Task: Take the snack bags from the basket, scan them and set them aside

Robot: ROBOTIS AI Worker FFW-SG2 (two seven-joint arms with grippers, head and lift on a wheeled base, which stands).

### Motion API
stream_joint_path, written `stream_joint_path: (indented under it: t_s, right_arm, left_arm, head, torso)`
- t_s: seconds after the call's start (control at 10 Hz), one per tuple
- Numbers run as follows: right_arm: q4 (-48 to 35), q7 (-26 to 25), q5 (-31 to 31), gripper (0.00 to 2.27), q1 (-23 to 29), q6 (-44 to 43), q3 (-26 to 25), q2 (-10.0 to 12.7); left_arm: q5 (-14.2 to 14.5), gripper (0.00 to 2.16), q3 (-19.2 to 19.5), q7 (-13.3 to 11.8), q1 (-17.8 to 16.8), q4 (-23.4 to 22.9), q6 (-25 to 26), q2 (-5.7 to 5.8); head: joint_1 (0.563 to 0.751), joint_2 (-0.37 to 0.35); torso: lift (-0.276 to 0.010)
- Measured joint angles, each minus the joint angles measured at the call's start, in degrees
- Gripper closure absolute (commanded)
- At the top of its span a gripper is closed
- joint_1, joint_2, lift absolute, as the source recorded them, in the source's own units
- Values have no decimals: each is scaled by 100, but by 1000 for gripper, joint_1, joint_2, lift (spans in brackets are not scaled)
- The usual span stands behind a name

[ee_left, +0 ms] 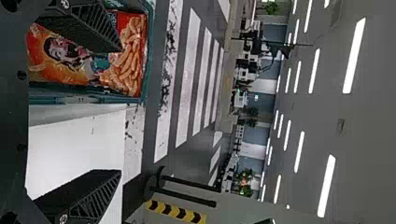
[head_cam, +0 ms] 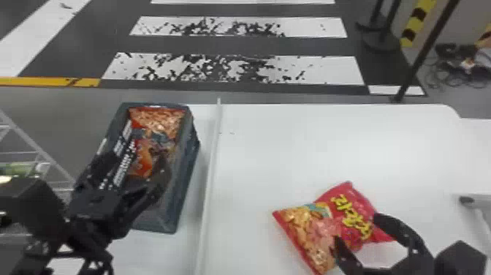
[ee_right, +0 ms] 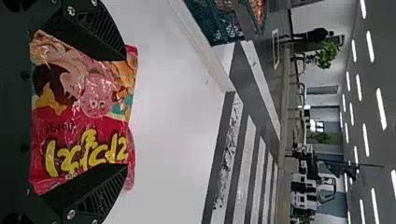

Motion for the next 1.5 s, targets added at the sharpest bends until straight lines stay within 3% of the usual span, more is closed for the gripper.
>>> stream_joint_path:
  t_s: [0.3,0.6,0.8,1.0,1.3,1.5]
  right_arm:
    - [-18,-932,1134,120,122,-264,996,-322]
    - [214,-1806,1754,120,214,-667,1650,-647]
    - [481,-2563,2285,120,186,-574,2176,-798]
    - [605,-3133,2461,120,-38,253,2558,-842]
    - [765,-3537,2802,124,-579,1388,3117,-844]
    - [800,-3827,2952,221,-895,2260,3419,-819]
  left_arm:
    - [236,70,376,-154,291,-16,-414,-36]
    - [357,70,659,-312,561,-25,-526,-40]
    - [417,70,689,-386,612,-28,-581,-59]
    - [469,70,689,-485,612,-10,-585,-69]
    - [692,70,736,-813,610,93,-651,-93]
    - [1083,70,899,-1209,599,220,-765,-94]
  head:
    - [695,256]
    - [695,345]
    - [695,350]
    - [695,350]
    - [695,340]
    - [695,323]
  torso:
    - [-75]
    - [-75]
    - [-75]
    - [-75]
    - [-75]
    - [-75]
